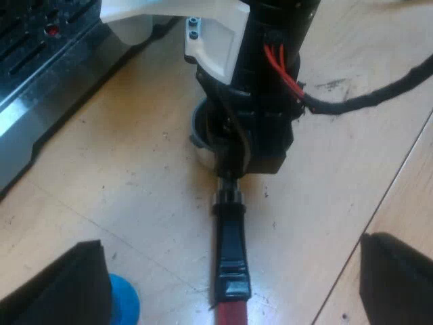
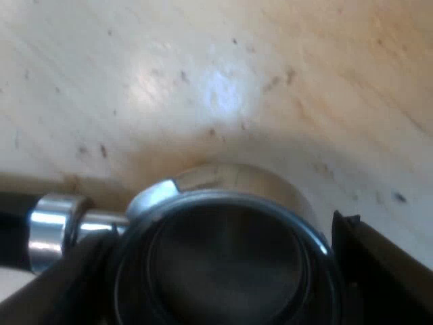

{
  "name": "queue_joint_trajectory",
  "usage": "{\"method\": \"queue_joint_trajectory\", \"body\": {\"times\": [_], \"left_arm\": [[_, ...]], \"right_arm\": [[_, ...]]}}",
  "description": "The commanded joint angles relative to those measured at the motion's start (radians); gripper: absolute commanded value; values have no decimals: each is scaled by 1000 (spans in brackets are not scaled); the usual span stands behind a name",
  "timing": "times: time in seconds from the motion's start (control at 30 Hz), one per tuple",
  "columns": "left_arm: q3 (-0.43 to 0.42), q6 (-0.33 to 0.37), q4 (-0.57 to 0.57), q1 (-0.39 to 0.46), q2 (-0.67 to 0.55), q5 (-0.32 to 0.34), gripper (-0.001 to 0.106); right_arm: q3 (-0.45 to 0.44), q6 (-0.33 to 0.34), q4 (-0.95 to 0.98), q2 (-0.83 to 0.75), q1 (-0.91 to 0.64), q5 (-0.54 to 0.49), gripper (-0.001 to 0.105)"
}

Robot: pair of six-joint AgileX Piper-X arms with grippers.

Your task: Put the handle in the coffee machine

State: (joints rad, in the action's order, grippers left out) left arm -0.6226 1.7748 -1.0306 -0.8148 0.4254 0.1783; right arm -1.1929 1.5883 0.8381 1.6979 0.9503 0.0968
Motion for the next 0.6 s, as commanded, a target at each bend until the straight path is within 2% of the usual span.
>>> {"method": "queue_joint_trajectory", "body": {"times": [0.03,0.2,0.37,0.6], "left_arm": [[-3,-27,12,-5,0,6,78],[-3,-34,17,-5,0,6,78],[-3,-83,38,-5,0,6,78],[-3,-83,50,-5,0,6,78]], "right_arm": [[-3,-22,24,-54,-5,-12,0],[-3,-44,67,-104,-5,-34,0],[-3,-65,110,-160,-5,-34,0],[-3,-81,133,-214,-5,-34,0]]}}
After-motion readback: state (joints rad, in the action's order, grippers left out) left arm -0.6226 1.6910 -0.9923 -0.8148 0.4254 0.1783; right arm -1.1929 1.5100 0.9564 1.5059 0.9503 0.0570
